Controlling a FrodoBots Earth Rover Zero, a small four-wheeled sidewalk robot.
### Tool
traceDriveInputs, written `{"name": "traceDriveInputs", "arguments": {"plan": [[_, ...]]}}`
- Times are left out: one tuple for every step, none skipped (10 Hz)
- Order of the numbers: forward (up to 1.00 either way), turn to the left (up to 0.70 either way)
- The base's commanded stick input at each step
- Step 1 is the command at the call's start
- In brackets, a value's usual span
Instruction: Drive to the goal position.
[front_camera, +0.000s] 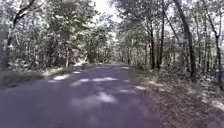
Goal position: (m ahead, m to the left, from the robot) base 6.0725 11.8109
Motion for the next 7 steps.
{"name": "traceDriveInputs", "arguments": {"plan": [[0.7,0.0],[0.7,0.0],[0.7,0.0],[0.7,0.0],[0.7,0.0],[0.7,0.0],[0.7,0.0]]}}
